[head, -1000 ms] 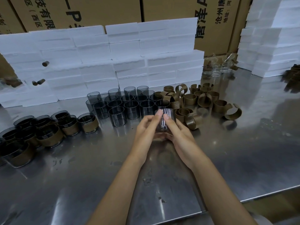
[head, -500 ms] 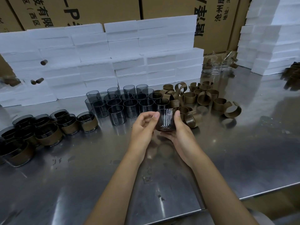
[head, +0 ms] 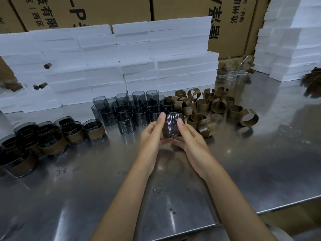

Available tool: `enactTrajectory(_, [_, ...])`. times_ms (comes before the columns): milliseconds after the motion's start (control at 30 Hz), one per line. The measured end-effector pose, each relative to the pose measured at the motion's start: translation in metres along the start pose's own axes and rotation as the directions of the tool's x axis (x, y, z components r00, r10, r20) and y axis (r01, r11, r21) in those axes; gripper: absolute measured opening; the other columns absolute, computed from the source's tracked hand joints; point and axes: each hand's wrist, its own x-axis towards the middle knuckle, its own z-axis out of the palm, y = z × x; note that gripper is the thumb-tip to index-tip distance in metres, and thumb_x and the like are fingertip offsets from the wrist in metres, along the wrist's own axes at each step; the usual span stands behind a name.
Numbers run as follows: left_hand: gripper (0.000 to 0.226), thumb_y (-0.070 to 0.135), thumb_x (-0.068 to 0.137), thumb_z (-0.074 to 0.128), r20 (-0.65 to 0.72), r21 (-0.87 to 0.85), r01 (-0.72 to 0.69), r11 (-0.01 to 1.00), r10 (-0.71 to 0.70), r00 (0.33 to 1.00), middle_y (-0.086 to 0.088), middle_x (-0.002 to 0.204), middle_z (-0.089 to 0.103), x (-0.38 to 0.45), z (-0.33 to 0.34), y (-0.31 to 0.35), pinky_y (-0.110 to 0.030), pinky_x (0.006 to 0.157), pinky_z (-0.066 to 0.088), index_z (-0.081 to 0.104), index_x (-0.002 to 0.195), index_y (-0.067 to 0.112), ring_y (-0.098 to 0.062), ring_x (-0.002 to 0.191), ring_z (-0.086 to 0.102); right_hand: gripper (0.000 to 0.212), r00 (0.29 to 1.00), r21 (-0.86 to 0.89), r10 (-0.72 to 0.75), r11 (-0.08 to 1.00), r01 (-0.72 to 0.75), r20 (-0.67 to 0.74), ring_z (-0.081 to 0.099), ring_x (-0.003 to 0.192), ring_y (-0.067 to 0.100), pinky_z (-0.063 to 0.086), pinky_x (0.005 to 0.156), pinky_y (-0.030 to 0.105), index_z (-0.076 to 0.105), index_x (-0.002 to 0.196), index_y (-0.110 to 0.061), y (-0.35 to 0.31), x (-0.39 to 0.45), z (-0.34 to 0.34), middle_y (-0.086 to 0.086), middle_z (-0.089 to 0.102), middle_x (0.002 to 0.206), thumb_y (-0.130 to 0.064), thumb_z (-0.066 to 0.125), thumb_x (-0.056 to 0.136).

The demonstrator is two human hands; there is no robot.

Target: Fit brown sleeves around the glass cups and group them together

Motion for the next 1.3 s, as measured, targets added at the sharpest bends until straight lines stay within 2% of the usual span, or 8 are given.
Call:
enactTrajectory(67, [0.066, 0.065, 0.080, 0.071, 0.105, 0.030, 0.009, 1.000, -0.012, 0.994, -0.016, 0.111, 0.077, -0.002, 0.002, -0.003, -0.042, 0.091, 0.060, 0.077, 0.113, 0.007, -0.034, 0.105, 0.074, 0.071, 0.999, -0.014, -0.003, 1.000, 0.004, 0.054, 0.068, 0.120, 0.018, 0.047, 0.112, 0.043, 0.066, 0.133, -0.019, 0.000, -0.001, 0.000, 0.003, 0.074, 0.125, -0.065, 0.071, 0.079])
enactTrajectory(233, [0.050, 0.073, 0.072, 0.075, 0.174, 0.107, 0.056, 0.993, -0.074, 0.982, -0.008, 0.108, 0.079, -0.003, 0.004, -0.005, -0.043, 0.095, 0.059, 0.083, 0.099, 0.031, -0.031, 0.103, 0.075, 0.084, 0.998, -0.015, 0.008, 1.000, -0.008, 0.056, 0.066, 0.123, 0.014, 0.049, 0.111, 0.044, 0.065, 0.135, -0.028, 0.002, 0.000, 0.000, -0.004, 0.072, 0.130, -0.077, 0.076, 0.067])
enactTrajectory(367, [0.050, 0.058, 0.078, 0.074, 0.071, 0.097, -0.035, 0.995, 0.028, 0.997, 0.013, 0.085, 0.075, -0.001, 0.003, -0.006, -0.014, 0.064, 0.052, 0.078, 0.113, 0.022, 0.001, 0.072, 0.068, 0.076, 1.000, -0.005, -0.017, 1.000, 0.017, 0.014, 0.066, 0.122, 0.010, 0.051, 0.109, 0.042, 0.062, 0.137, -0.030, 0.002, 0.000, 0.001, -0.008, 0.070, 0.131, -0.074, 0.066, 0.075])
enactTrajectory(533, [0.030, 0.031, 0.092, 0.074, -0.021, 0.153, -0.149, 0.977, 0.154, 0.988, 0.002, 0.089, 0.070, 0.002, -0.001, -0.010, -0.011, 0.060, 0.047, 0.068, 0.112, 0.010, 0.004, 0.069, 0.064, 0.060, 0.998, 0.011, -0.027, 1.000, 0.027, -0.058, 0.070, 0.117, 0.019, 0.057, 0.098, 0.036, 0.063, 0.135, -0.020, 0.001, 0.001, 0.002, 0.004, 0.072, 0.127, -0.058, 0.054, 0.089])
enactTrajectory(867, [0.024, 0.030, 0.098, 0.068, -0.039, 0.160, -0.096, 0.982, 0.103, 0.994, -0.011, 0.108, 0.077, 0.003, -0.006, -0.011, -0.037, 0.086, 0.061, 0.070, 0.111, 0.009, -0.027, 0.103, 0.074, 0.041, 0.988, 0.169, -0.035, 0.984, 0.061, -0.149, 0.071, 0.113, 0.019, 0.058, 0.085, 0.027, 0.059, 0.142, -0.014, 0.001, 0.003, -0.004, 0.009, 0.072, 0.126, -0.032, 0.044, 0.108])
enactTrajectory(967, [0.033, 0.034, 0.098, 0.068, -0.017, 0.098, -0.067, 0.993, 0.069, 0.998, -0.011, 0.106, 0.078, 0.002, -0.003, -0.007, -0.036, 0.090, 0.061, 0.069, 0.113, 0.005, -0.027, 0.103, 0.075, 0.037, 0.989, 0.187, -0.036, 0.980, 0.063, -0.141, 0.069, 0.117, 0.019, 0.058, 0.089, 0.029, 0.060, 0.141, -0.019, 0.001, 0.004, -0.005, 0.008, 0.072, 0.128, -0.028, 0.049, 0.106])
enactTrajectory(1100, [0.030, 0.032, 0.096, 0.071, 0.015, 0.035, -0.059, 0.998, 0.058, 0.998, -0.012, 0.113, 0.077, 0.000, -0.004, -0.005, -0.039, 0.103, 0.054, 0.068, 0.115, 0.009, -0.026, 0.112, 0.072, 0.041, 0.990, 0.216, 0.030, 0.976, 0.000, -0.136, 0.070, 0.117, 0.027, 0.057, 0.096, 0.034, 0.066, 0.131, -0.005, -0.002, 0.002, -0.004, 0.015, 0.073, 0.123, -0.033, 0.060, 0.101])
enactTrajectory(1300, [0.032, 0.016, 0.093, 0.072, 0.072, 0.039, -0.076, 0.996, 0.073, 0.995, 0.000, 0.118, 0.076, 0.001, -0.005, -0.004, -0.028, 0.104, 0.049, 0.068, 0.125, 0.020, -0.012, 0.117, 0.069, 0.047, 0.996, 0.263, 0.086, 0.961, -0.082, -0.003, 0.068, 0.121, 0.024, 0.052, 0.107, 0.038, 0.061, 0.135, -0.002, -0.005, 0.000, -0.008, 0.014, 0.072, 0.128, -0.036, 0.046, 0.107])
